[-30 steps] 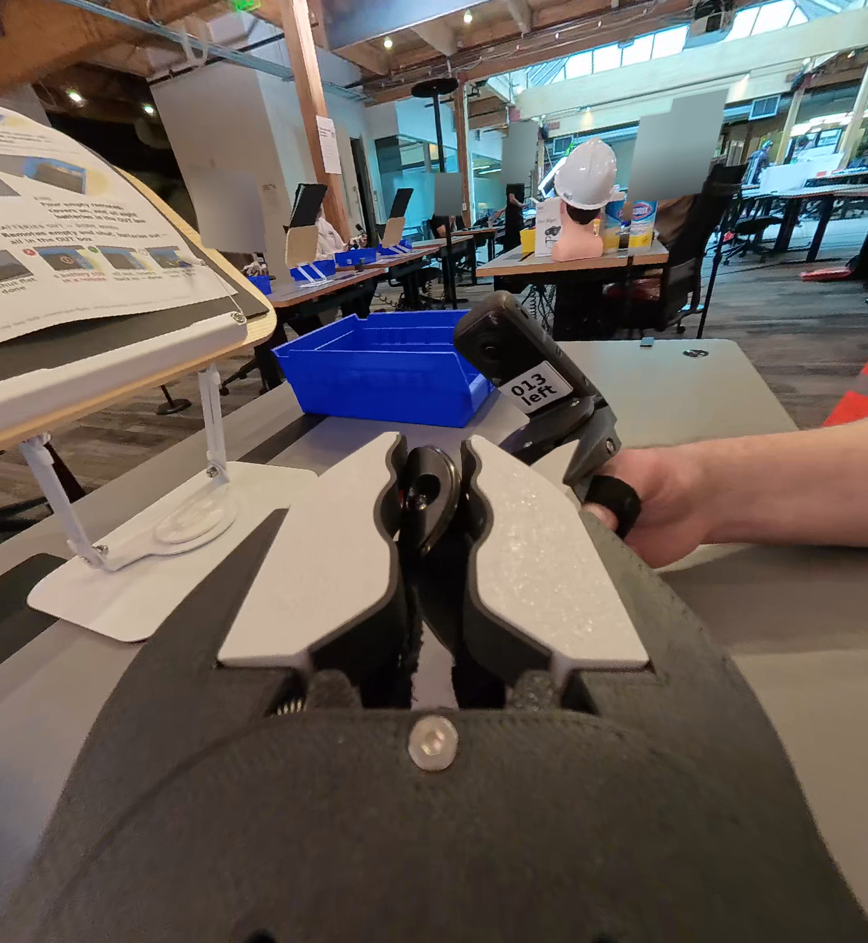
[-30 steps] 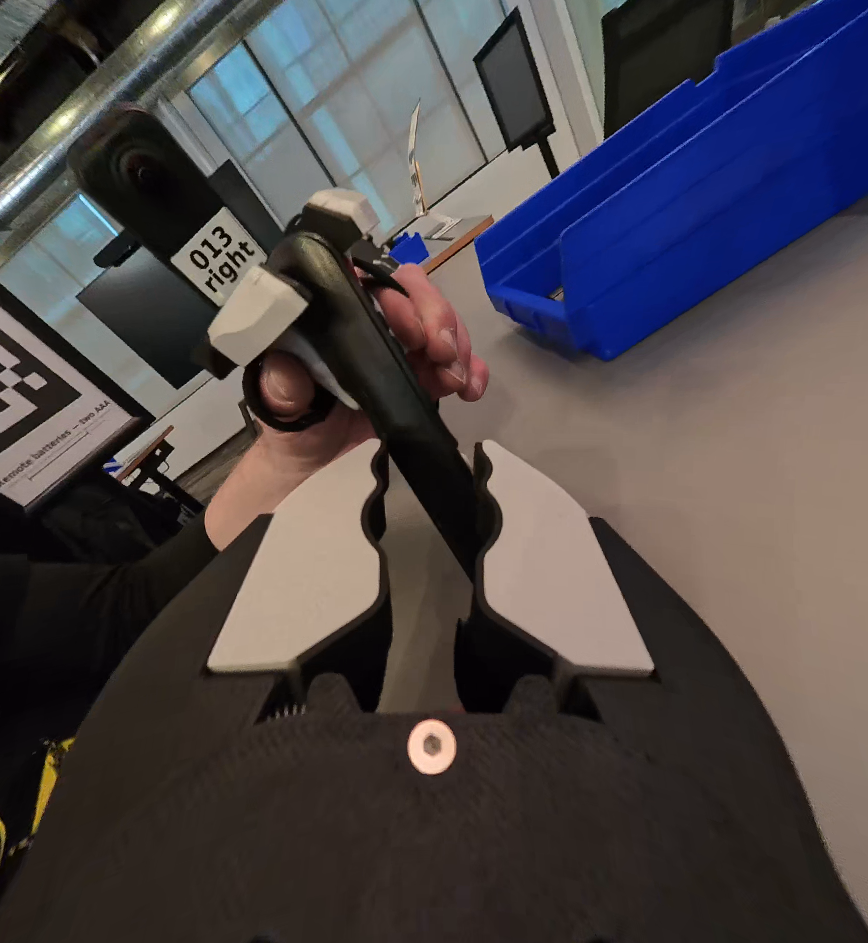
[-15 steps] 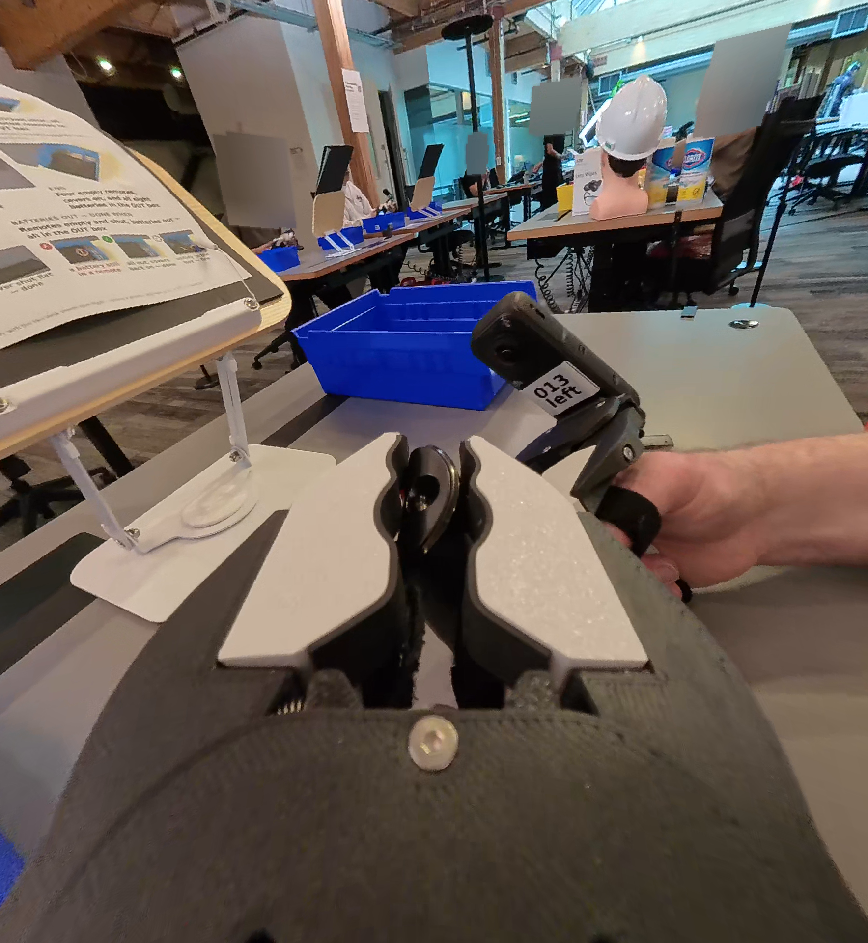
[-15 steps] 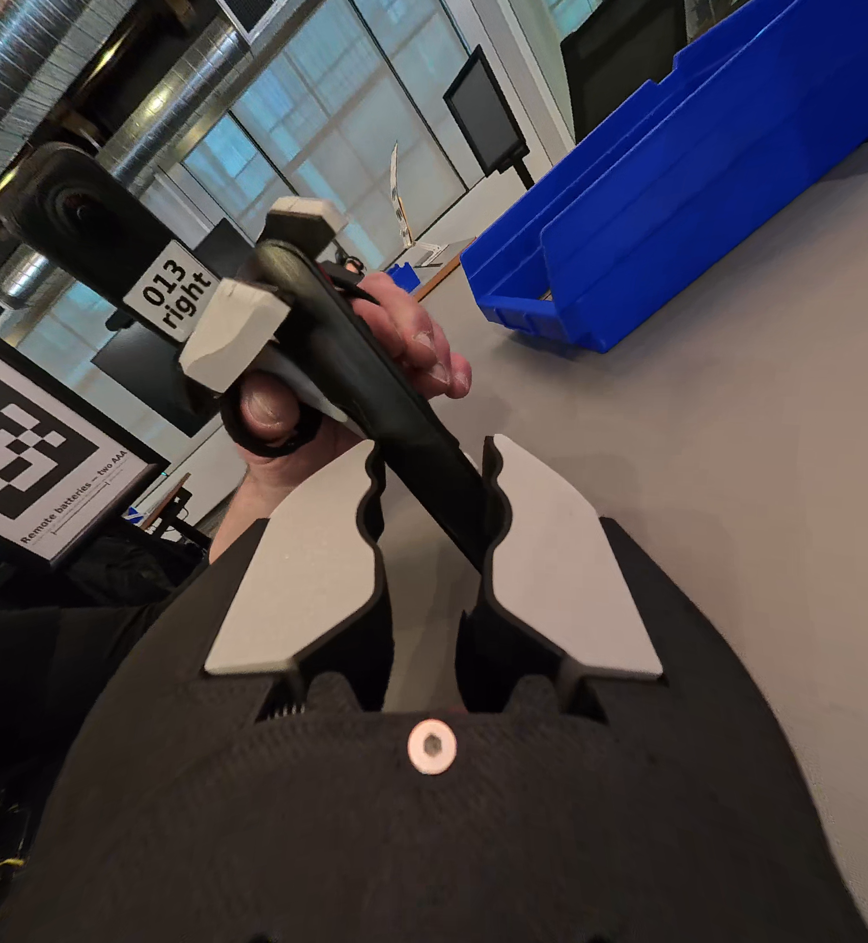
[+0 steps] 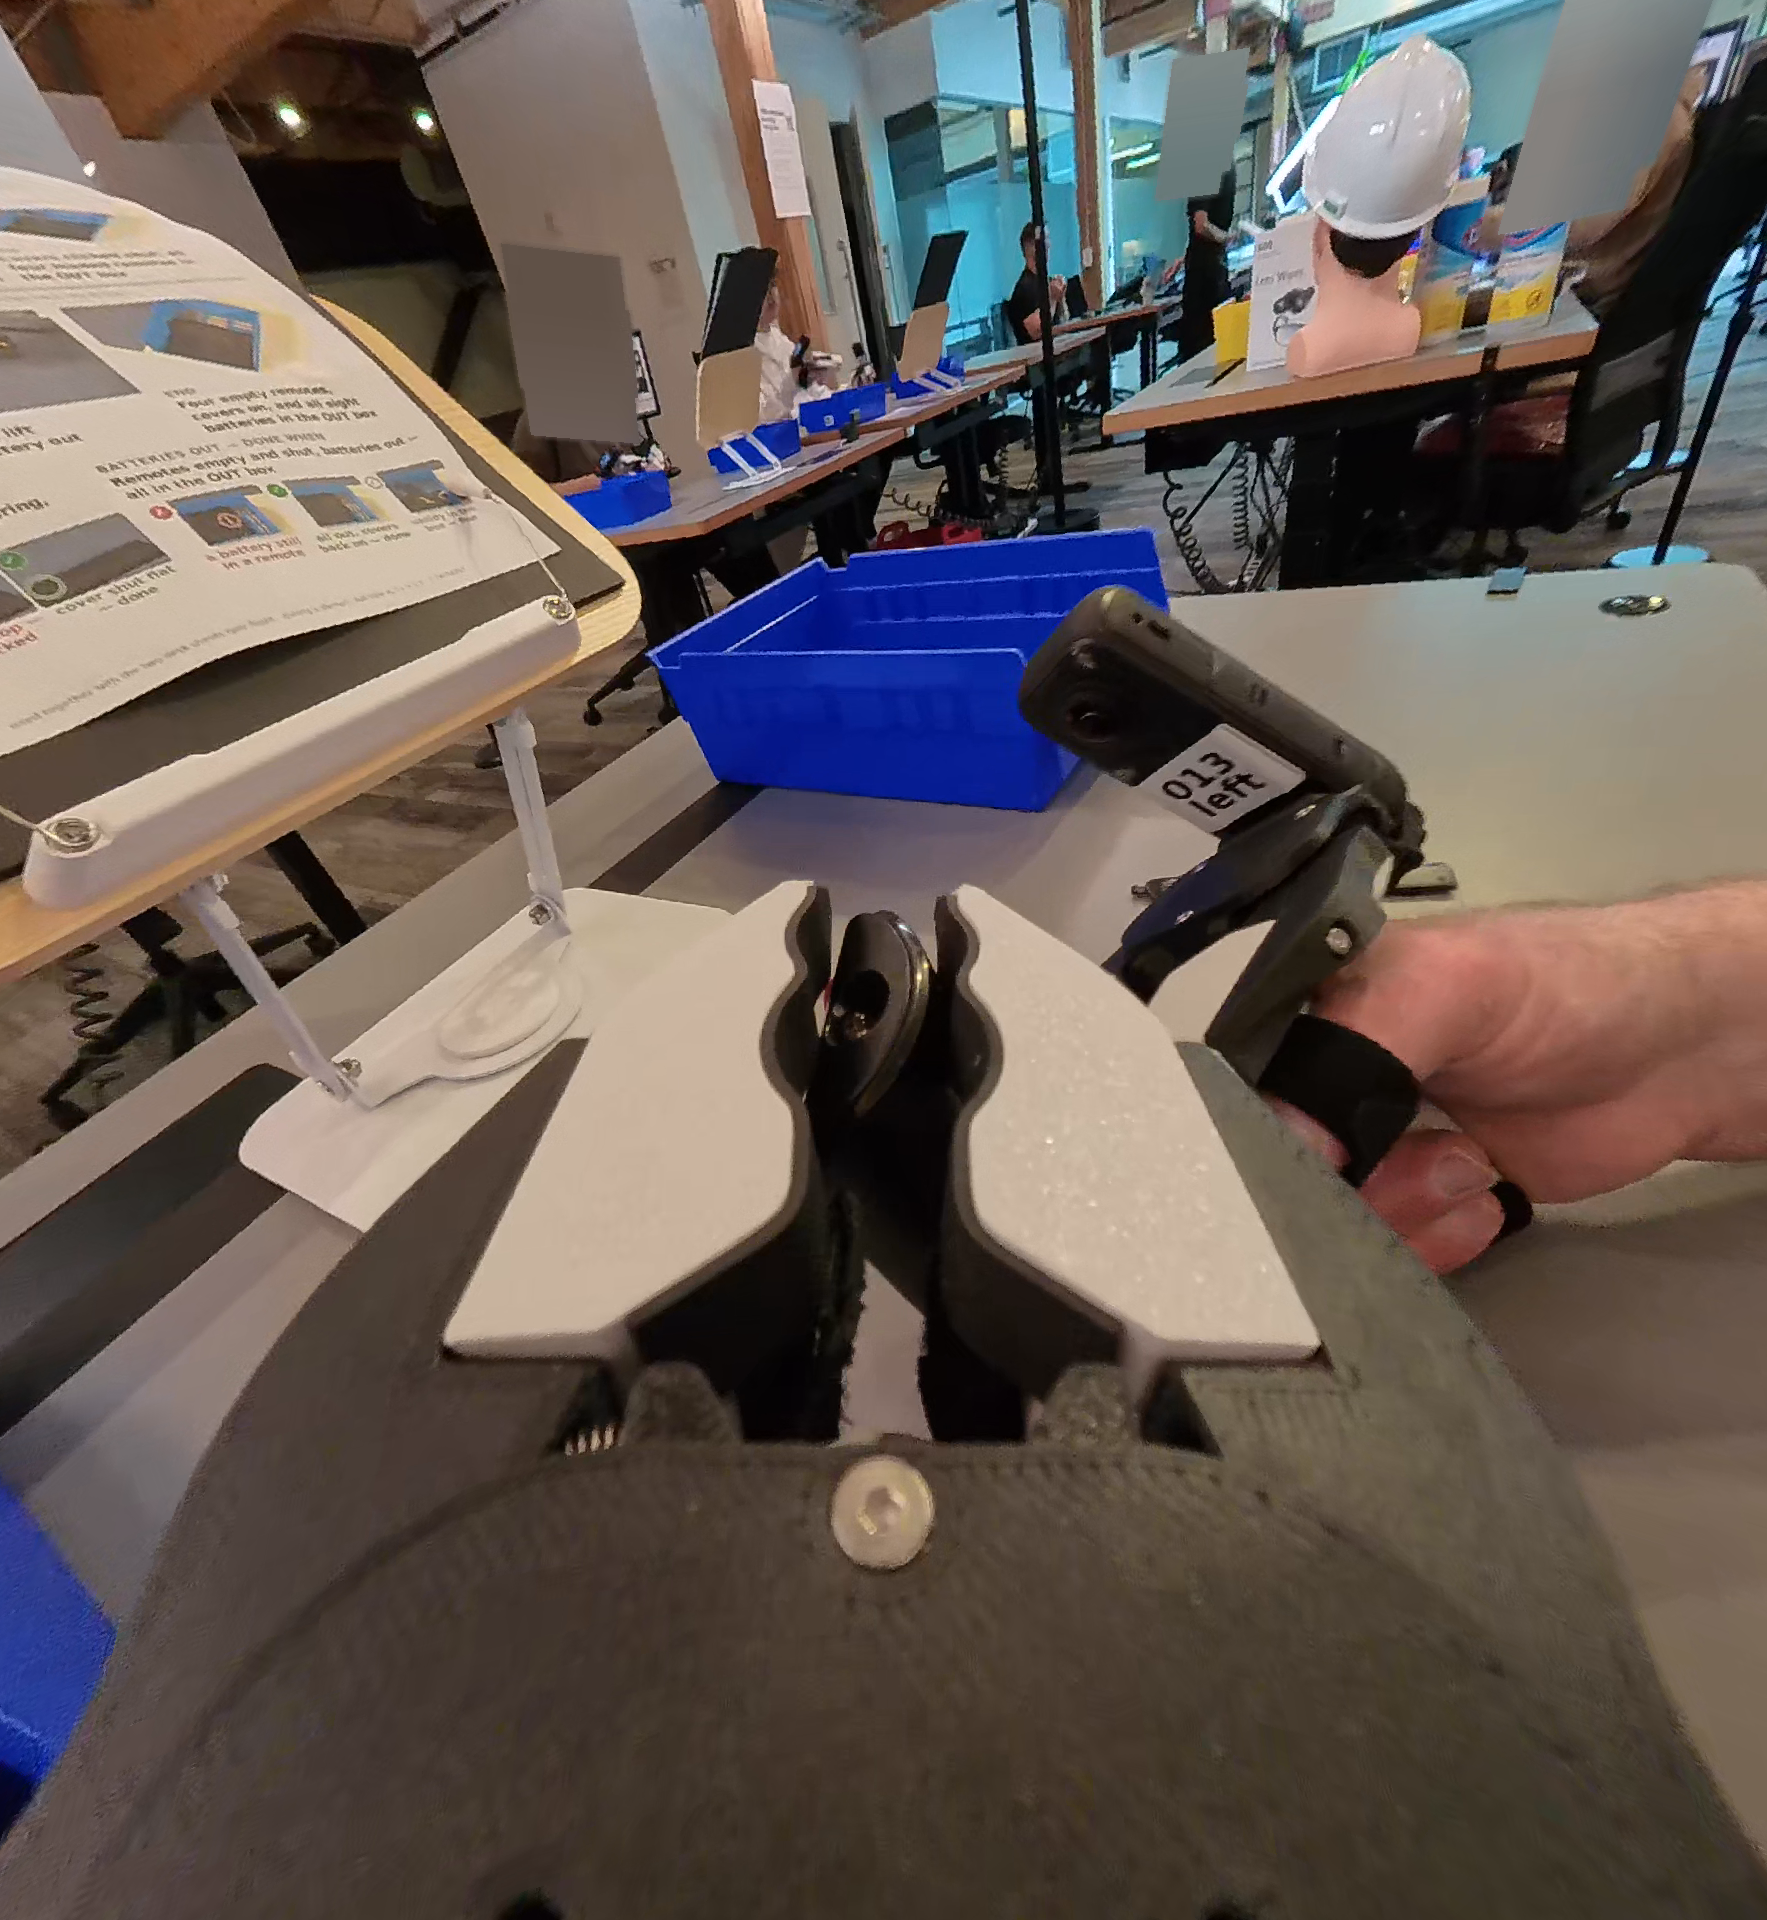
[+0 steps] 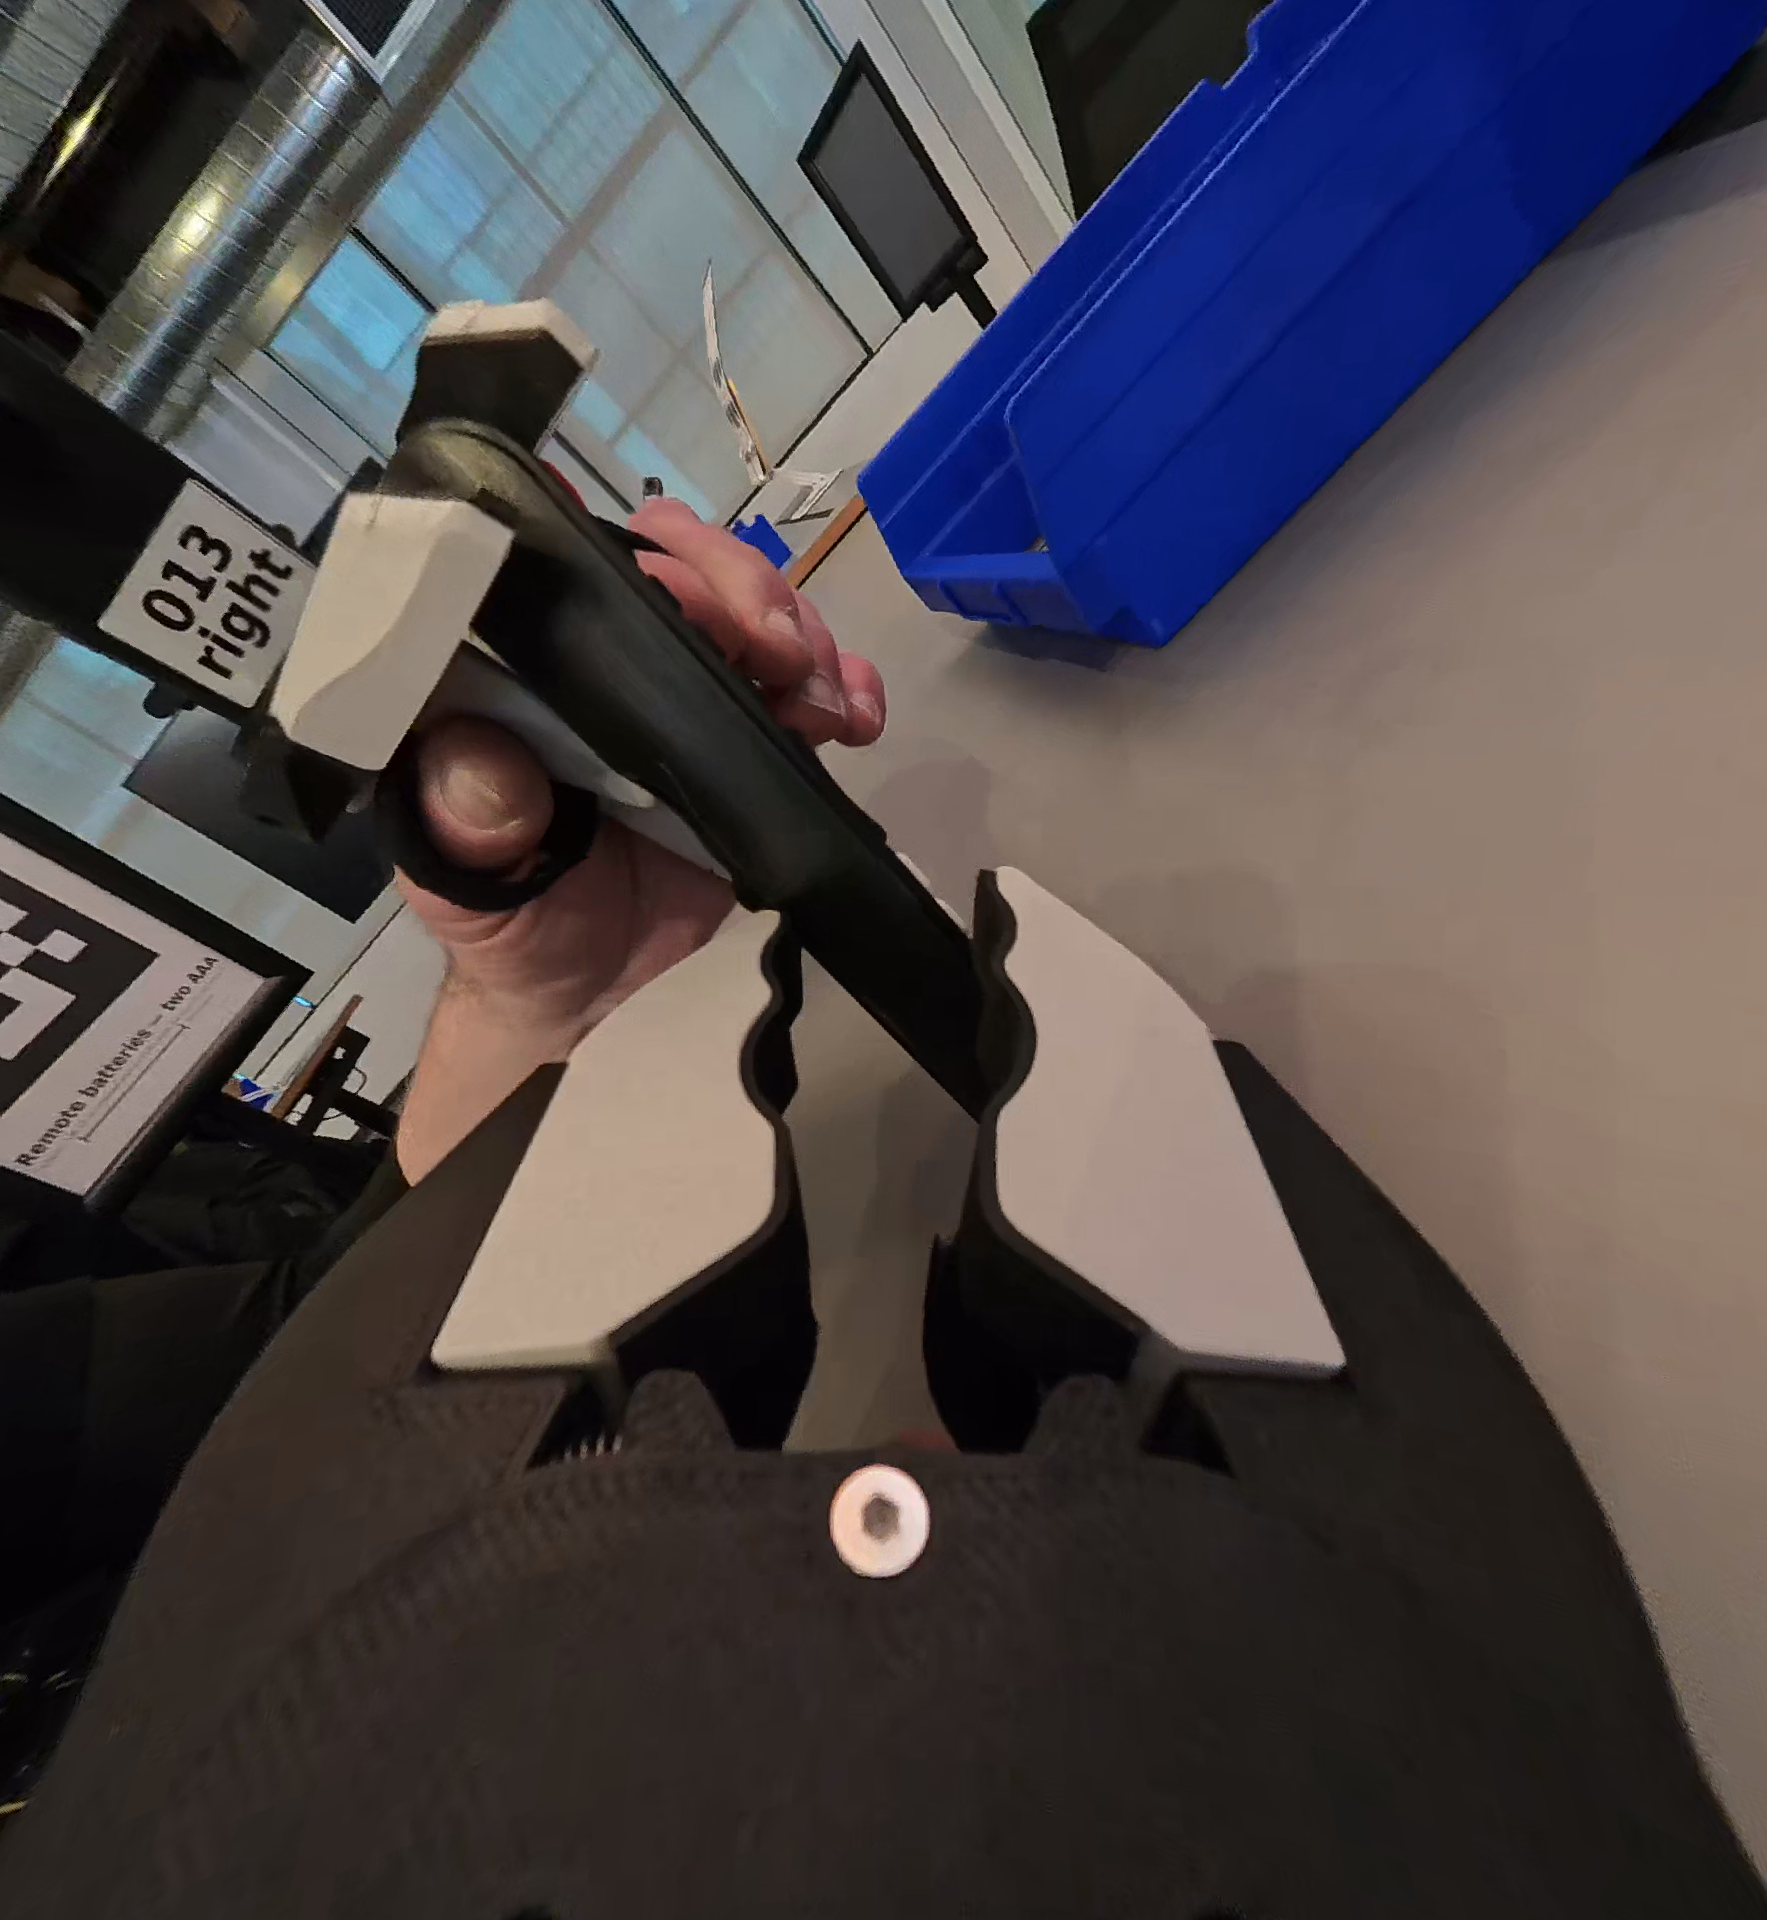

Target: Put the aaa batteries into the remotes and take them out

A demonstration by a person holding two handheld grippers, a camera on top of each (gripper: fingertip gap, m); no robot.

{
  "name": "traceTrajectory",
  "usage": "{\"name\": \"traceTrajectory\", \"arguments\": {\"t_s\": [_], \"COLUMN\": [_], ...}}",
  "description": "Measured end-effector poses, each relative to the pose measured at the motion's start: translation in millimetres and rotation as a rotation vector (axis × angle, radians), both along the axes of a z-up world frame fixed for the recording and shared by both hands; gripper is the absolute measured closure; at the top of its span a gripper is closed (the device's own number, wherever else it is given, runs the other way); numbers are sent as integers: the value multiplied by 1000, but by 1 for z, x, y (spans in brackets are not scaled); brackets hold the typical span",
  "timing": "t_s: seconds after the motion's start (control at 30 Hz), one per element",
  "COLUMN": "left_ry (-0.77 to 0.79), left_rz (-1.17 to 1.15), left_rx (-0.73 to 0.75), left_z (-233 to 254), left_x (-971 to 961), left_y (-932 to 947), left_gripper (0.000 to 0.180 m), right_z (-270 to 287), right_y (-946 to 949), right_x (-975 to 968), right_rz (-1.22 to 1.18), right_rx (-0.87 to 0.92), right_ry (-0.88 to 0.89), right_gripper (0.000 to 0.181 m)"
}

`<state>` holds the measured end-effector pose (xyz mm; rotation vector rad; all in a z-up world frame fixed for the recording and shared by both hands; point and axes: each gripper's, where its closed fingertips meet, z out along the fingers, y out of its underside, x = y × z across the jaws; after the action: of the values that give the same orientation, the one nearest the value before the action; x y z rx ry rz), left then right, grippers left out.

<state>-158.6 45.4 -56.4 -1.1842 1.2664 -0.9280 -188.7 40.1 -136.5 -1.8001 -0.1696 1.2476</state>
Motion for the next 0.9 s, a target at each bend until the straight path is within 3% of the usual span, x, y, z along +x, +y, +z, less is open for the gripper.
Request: {"name": "traceTrajectory", "arguments": {"t_s": [0.2, 0.33, 0.9], "left_ry": [26, 29, 43], "left_rz": [54, 87, 158], "left_rx": [2, 13, 14], "left_z": [-7, -4, 0], "left_x": [-2, 2, 9], "left_y": [8, 7, 7], "left_gripper": [159, 160, 160], "right_z": [10, 15, 10], "right_y": [-1, 4, 6], "right_x": [9, 18, 18], "right_rz": [-102, -183, -190], "right_rx": [101, 126, 68], "right_ry": [-50, -27, 5], "right_gripper": [134, 146, 140]}}
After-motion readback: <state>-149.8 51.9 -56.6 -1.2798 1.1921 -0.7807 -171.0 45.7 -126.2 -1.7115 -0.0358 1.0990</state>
